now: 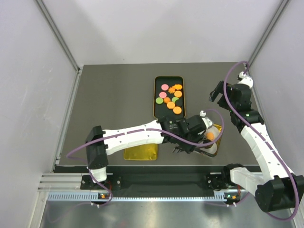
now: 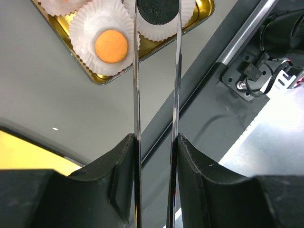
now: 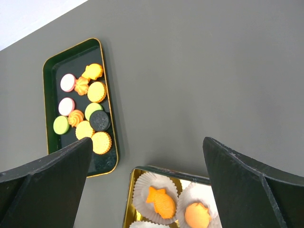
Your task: Pack the cookies
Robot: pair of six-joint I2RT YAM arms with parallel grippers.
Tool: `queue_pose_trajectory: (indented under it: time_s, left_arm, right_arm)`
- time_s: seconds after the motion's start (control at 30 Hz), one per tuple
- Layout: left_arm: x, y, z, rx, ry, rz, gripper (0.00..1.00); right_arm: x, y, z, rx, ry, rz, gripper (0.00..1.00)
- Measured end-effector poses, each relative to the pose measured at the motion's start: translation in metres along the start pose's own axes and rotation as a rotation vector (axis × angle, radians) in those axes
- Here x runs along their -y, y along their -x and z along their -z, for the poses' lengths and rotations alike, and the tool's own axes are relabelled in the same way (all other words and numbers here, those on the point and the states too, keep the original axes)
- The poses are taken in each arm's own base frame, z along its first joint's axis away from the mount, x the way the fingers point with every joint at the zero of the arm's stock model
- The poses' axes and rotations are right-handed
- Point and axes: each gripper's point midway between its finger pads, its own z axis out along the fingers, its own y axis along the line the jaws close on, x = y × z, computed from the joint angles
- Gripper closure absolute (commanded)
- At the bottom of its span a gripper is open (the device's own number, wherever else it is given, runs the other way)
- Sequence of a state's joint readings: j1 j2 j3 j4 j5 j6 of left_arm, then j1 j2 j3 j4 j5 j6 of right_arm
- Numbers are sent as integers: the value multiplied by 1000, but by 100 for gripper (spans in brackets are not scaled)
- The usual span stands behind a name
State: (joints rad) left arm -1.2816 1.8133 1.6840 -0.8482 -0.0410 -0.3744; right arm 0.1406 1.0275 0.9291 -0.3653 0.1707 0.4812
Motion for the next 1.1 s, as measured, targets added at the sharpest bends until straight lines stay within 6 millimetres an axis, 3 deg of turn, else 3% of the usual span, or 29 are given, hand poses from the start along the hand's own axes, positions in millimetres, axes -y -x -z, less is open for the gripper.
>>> queue_pose_trajectory:
  time_s: [0.43, 1.1]
  left_arm:
    - [4, -2, -17, -14, -11, 2, 60]
    - [4, -2, -18, -15, -14, 0, 48]
  right_arm:
    - [0, 0, 0, 0, 0, 0, 0]
    - [0, 0, 0, 0, 0, 0, 0]
